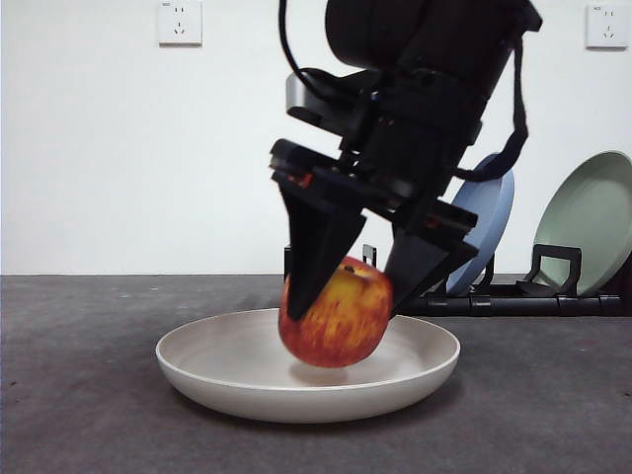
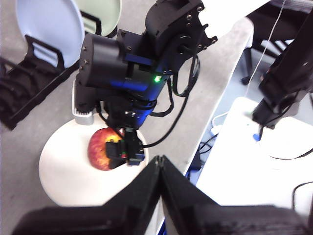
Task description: Take the yellow plate from the plate rack,put the plate on the table,take the apple from the table,put the apple in the plate
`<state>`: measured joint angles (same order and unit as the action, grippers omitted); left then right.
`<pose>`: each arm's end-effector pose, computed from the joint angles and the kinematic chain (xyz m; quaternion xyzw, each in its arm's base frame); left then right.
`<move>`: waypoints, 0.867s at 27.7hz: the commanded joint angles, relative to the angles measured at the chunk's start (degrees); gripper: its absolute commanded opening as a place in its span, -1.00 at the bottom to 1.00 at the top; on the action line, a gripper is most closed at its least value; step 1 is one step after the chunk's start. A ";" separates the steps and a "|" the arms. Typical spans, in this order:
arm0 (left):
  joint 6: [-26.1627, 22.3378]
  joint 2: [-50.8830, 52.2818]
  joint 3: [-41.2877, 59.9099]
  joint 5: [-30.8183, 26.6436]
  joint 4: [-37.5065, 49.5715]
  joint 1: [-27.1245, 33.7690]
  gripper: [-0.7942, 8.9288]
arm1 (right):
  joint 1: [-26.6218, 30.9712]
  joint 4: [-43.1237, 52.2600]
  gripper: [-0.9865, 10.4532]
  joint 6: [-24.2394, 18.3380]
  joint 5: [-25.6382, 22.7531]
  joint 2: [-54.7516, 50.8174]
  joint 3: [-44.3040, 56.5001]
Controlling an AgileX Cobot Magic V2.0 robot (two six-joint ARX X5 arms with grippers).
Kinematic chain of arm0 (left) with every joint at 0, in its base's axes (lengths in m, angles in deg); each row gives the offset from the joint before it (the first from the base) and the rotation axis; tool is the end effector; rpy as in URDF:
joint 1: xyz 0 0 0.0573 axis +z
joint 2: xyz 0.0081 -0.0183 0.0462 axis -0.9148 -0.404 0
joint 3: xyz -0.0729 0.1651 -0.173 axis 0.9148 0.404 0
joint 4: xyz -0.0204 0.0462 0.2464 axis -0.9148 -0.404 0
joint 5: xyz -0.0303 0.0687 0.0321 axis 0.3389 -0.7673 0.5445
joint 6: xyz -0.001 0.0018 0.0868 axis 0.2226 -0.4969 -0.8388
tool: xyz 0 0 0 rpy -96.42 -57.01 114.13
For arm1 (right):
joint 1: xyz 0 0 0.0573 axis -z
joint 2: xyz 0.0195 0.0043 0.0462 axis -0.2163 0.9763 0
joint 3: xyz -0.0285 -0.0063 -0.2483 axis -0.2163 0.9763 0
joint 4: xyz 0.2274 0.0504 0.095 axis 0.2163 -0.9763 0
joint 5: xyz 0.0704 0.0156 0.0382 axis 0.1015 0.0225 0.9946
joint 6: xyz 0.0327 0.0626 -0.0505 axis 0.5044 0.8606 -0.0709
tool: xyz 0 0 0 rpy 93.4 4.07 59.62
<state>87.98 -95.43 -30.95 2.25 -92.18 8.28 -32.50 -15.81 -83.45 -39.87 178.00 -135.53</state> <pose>0.0949 -0.1569 0.3727 0.1048 0.2736 -0.4712 0.8320 0.2324 0.2452 0.1384 -0.1354 0.5204 0.3470 0.7684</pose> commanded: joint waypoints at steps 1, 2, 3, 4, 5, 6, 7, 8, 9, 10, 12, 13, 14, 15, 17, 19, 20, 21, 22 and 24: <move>0.39 -0.31 0.00 -1.18 -1.46 -0.13 -0.85 | -0.96 0.13 -0.86 0.20 -1.42 1.60 0.37; 0.39 -0.44 0.00 -1.16 -2.14 -0.13 -0.85 | -1.22 0.04 -0.86 0.13 -2.14 1.90 0.37; 0.39 -0.50 0.00 -1.16 -2.69 -0.13 -0.85 | -1.25 -0.02 -0.86 -0.02 -2.29 2.01 0.37; 0.37 -0.61 0.00 -1.16 -3.23 -0.13 -0.85 | -1.25 0.07 -0.86 -0.22 -2.45 2.25 0.37; 0.37 -0.77 0.00 -1.16 -3.63 -0.13 -0.85 | -1.27 0.15 -0.86 -0.20 -2.45 2.40 0.37; 0.37 -0.87 0.00 -1.16 -3.89 -0.13 -0.85 | -1.27 0.24 -0.86 -0.20 -2.45 2.71 0.33; 0.37 -0.92 0.00 -1.16 -4.02 -0.13 -0.85 | -1.25 0.28 -0.86 -0.20 -2.47 2.97 0.33; 0.37 -0.98 0.00 -1.14 -4.04 -0.13 -0.85 | -1.22 0.24 -0.86 -0.20 -2.51 3.19 0.33; 0.37 -1.01 0.00 -1.09 -4.02 -0.13 -0.85 | -1.22 0.24 -0.86 -0.22 -2.71 3.56 0.33; 0.37 -1.03 0.00 -0.96 -4.02 -0.13 -0.85 | -1.22 0.22 -0.86 -0.20 -2.67 3.87 0.33; 0.39 -1.03 0.00 -0.96 -4.02 -0.13 -0.85 | -1.22 0.26 -0.85 -0.22 -2.67 4.70 0.33; 0.42 -1.03 0.00 -0.94 -4.07 -0.13 -0.85 | -1.22 0.26 -0.85 -0.26 -2.64 4.96 0.33; 0.50 -1.03 0.00 -0.94 -4.15 -0.13 -0.85 | -1.22 0.37 -0.83 -0.68 -2.64 5.22 0.33; 0.68 -1.03 0.00 -0.94 -4.33 -0.13 -0.85 | -1.25 0.39 -0.78 -1.05 -2.60 5.22 0.33; 0.76 -1.01 0.00 -0.96 -5.01 -0.13 -0.85 | -1.25 0.55 -0.52 -1.07 -2.60 5.20 0.31; 0.76 -1.03 0.00 -0.98 -5.55 -0.13 -0.85 | -1.22 0.28 -0.09 -1.01 -2.60 5.18 0.04; 0.76 -1.03 0.00 -0.96 -5.64 -0.13 -0.85 | -1.22 -0.04 0.12 -0.83 -2.62 5.16 -0.22; 0.76 -1.03 0.00 -0.96 -5.64 -0.13 -0.85 | -1.22 -0.48 0.23 -0.48 -2.62 5.14 -0.61; 0.76 -1.03 0.00 -0.96 -5.62 -0.13 -0.85 | -1.22 -1.14 0.24 -0.17 -2.62 5.14 -1.07; 0.76 -1.03 0.00 -0.96 -5.64 -0.13 -0.85 | -1.25 -2.16 0.23 0.13 -2.62 5.14 -2.27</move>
<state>88.35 -96.50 -30.95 1.27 -97.86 8.28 -33.62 -17.75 -83.86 -42.23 181.54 -137.95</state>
